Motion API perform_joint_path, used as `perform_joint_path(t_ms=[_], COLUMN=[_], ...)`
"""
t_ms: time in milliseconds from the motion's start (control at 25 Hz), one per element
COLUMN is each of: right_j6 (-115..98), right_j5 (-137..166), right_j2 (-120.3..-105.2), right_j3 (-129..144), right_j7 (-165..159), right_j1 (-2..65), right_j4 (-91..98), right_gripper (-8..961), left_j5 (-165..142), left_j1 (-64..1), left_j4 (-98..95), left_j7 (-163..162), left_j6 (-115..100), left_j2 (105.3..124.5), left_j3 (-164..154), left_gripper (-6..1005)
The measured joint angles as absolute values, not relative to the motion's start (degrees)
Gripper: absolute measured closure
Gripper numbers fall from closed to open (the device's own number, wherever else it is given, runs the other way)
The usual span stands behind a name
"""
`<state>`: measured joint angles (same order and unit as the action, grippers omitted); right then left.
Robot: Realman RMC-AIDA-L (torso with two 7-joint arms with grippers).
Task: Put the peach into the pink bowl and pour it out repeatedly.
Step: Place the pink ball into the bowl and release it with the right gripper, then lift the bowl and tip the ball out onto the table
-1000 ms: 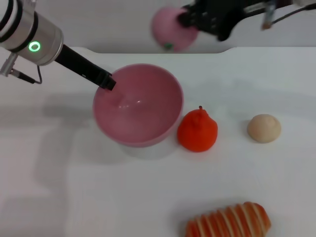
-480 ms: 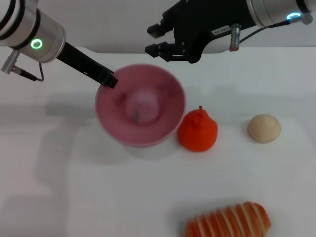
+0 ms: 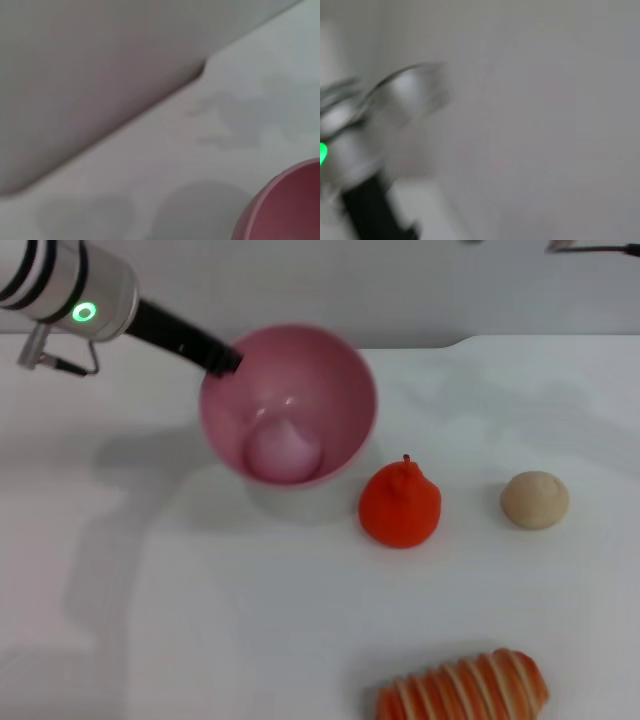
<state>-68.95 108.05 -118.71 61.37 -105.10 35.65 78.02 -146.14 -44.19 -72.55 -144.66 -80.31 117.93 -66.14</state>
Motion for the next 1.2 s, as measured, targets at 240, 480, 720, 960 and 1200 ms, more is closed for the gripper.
perform_joint_path(t_ms=[240, 480, 720, 960, 1200], right_j6=[-63.6, -63.5, -65.9, -76.1, -78.1], right_j5=[76.4, 54.2, 43.3, 37.8, 37.9], right_j2=[-118.69, -118.83, -119.05, -119.21, -119.04], right_j3=[54.2, 52.2, 52.1, 53.0, 53.8], right_j7=[-81.6, -64.5, -56.0, -56.8, -56.8], right_j1=[26.2, 18.7, 12.1, 5.7, 6.3], right_j4=[64.3, 54.3, 49.5, 49.0, 44.5], right_gripper=[479, 479, 479, 479, 479], left_j5=[-137.6, -130.9, -123.4, -122.3, -122.7], left_j1=[-37.1, -31.0, -25.5, -23.0, -19.1], left_j4=[-77.9, -79.2, -79.8, -78.0, -79.0], left_j7=[-140.8, -134.7, -125.0, -119.3, -115.1], left_j6=[-61.2, -43.6, -29.4, -17.8, -2.5], left_j2=[118.02, 118.02, 118.03, 118.02, 117.97], left_j3=[-78.9, -88.8, -96.5, -105.0, -117.1], left_gripper=[959, 959, 959, 959, 958])
